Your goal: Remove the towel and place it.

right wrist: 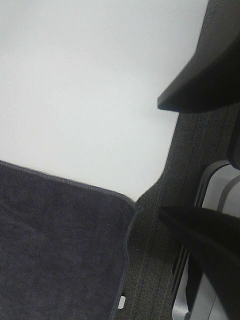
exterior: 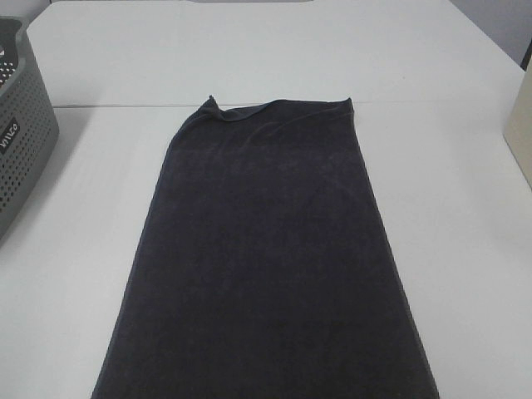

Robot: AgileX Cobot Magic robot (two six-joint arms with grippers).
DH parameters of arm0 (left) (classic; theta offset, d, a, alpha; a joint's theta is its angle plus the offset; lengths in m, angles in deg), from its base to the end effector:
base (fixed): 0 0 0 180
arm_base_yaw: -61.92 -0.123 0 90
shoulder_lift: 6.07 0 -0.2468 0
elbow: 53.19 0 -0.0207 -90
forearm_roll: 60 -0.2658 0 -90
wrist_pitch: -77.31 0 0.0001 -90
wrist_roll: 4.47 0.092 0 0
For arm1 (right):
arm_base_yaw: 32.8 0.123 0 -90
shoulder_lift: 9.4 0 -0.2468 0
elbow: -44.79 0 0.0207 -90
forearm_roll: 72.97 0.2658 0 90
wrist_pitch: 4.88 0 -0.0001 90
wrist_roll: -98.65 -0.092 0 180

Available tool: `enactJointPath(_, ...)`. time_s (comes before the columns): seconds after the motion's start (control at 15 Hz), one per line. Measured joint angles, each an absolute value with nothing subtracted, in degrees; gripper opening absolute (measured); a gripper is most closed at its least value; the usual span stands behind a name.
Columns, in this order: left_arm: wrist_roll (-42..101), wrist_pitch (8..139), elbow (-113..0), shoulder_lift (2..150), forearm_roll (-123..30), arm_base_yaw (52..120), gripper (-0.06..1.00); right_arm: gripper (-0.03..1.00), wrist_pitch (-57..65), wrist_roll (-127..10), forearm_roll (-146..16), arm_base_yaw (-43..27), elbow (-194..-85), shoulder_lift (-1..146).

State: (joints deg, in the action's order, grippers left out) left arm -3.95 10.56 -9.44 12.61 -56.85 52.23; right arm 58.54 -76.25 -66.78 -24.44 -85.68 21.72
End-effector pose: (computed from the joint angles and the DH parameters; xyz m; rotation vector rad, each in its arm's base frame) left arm 0.0633 0.0061 0.2853 -0.1775 2.2462 0.0270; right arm 0.0991 0.0235 0.2401 -0.2733 2.4986 0.1644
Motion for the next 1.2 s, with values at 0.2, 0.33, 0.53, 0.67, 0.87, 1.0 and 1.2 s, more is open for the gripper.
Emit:
enactJointPath(0.2,-3.95,14.11,-7.38,8.2,-56.79,52.23,0.7,0.55,58.43,-76.25,-66.78,-24.44,-85.68,17.94)
enactJointPath(0.33,-3.95,14.52,-7.27,6.43,-56.79,52.23,0.7,0.55,58.37,-76.25,-66.78,-24.44,-85.68,14.44)
enactJointPath(0.53,-3.09,14.92,-7.21,3.73,-56.73,52.23,0.7,0.55,58.37,-76.25,-66.78,-24.44,-85.68,7.28)
enactJointPath(0.67,-1.37,15.38,-7.21,2.64,-55.3,52.23,0.7,0.55,58.43,-76.25,-66.95,-24.44,-85.68,-0.11)
enactJointPath(0.87,-0.91,15.49,-7.21,2.53,-55.13,53.78,0.7,0.55,58.49,-76.25,-67.01,-24.44,-85.23,-0.63)
enactJointPath(1.0,-0.86,15.49,-7.21,2.53,-55.07,57.62,0.7,0.55,58.49,-76.25,-67.01,-24.44,-85.23,-0.63)
enactJointPath(1.2,-0.8,15.49,-7.21,2.53,-55.13,60.26,0.7,0.55,58.49,-76.25,-67.01,-24.44,-85.23,-0.63)
